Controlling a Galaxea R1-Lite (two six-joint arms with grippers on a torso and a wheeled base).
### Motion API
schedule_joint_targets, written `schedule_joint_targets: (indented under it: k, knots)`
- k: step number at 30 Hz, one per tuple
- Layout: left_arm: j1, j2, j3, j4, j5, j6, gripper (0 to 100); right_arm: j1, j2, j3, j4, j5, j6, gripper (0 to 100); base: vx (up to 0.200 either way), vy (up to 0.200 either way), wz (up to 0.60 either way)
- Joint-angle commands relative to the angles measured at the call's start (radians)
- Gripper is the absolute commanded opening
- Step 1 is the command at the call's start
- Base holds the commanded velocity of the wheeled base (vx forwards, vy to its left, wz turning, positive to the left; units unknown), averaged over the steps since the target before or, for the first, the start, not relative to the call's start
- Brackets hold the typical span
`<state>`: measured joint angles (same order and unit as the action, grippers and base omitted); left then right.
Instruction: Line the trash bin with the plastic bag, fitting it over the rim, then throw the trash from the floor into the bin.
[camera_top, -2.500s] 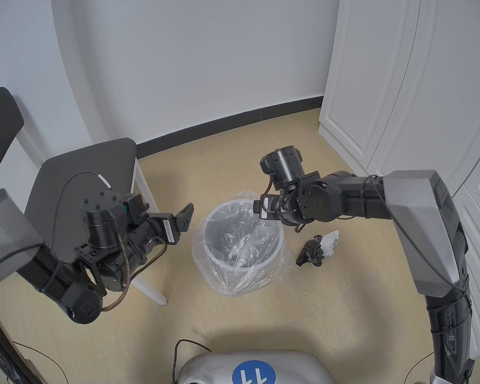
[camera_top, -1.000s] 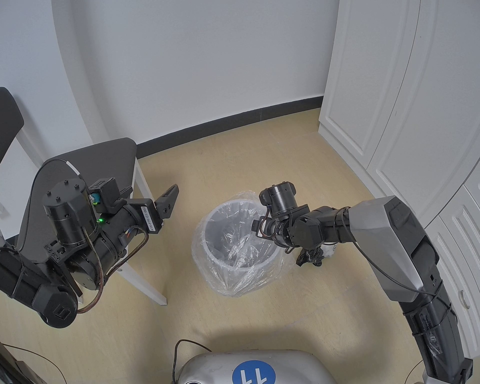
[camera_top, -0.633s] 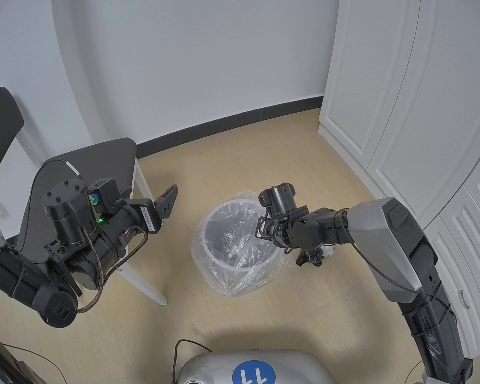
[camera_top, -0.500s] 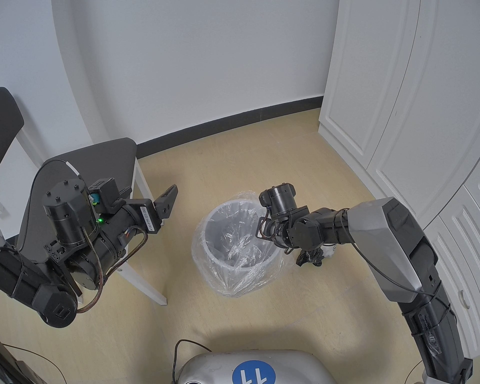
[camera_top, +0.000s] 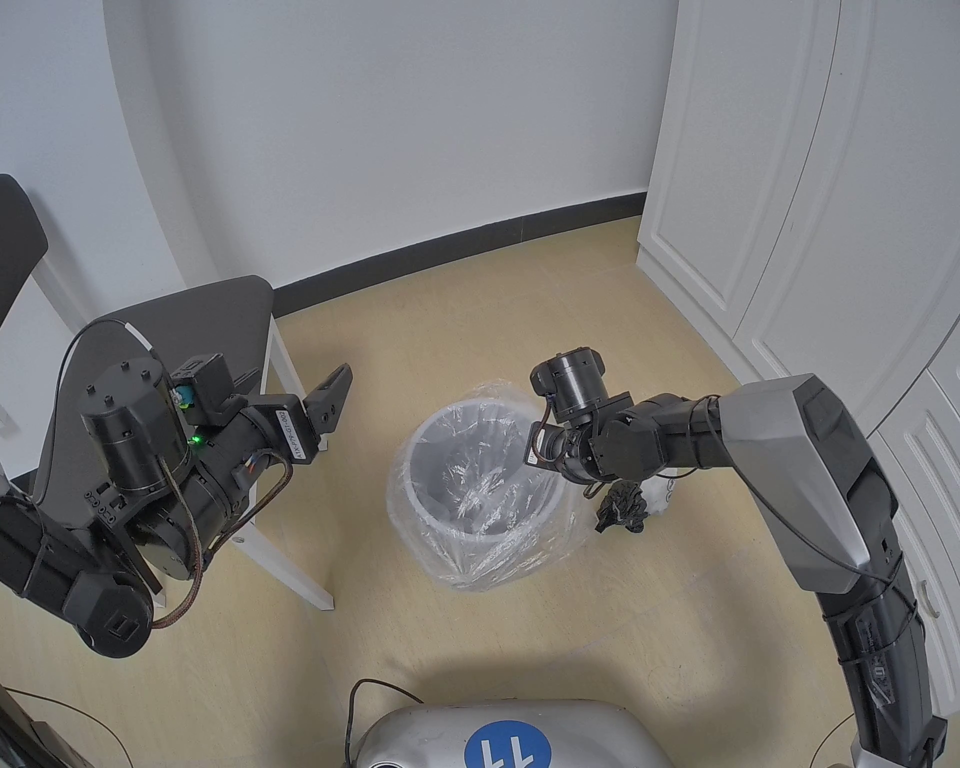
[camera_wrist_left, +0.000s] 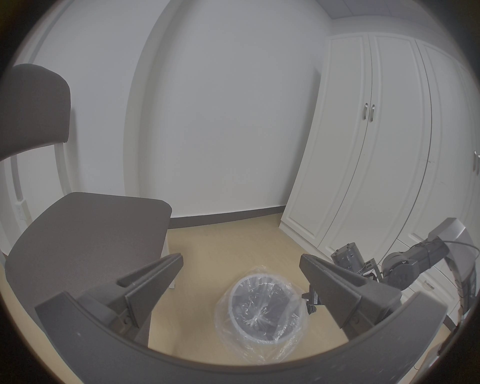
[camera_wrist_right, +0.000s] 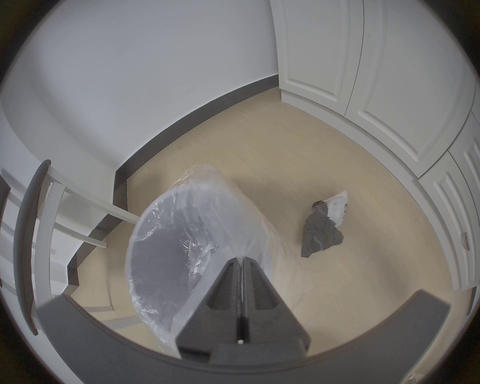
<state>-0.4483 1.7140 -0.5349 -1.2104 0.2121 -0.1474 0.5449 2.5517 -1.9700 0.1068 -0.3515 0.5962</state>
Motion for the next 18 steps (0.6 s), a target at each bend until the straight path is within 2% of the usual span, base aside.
schedule_joint_targets:
  k: [1, 6, 18]
  knots:
    - [0.0, -0.001, 0.015, -0.018, 0.0, 0.0, 100, -0.017, -0.085, 0.112, 0.002, -0.006, -0.018, 0, 0.0, 0.0, 0.0]
    - [-0.001, -0.002, 0.024, -0.02, 0.0, 0.0, 100, -0.016, -0.108, 0.238, -0.015, -0.007, -0.016, 0, 0.0, 0.0, 0.0]
    - [-0.004, -0.001, 0.035, -0.021, 0.0, 0.0, 100, -0.006, -0.064, 0.362, -0.147, 0.0, -0.018, 0, 0.0, 0.0, 0.0]
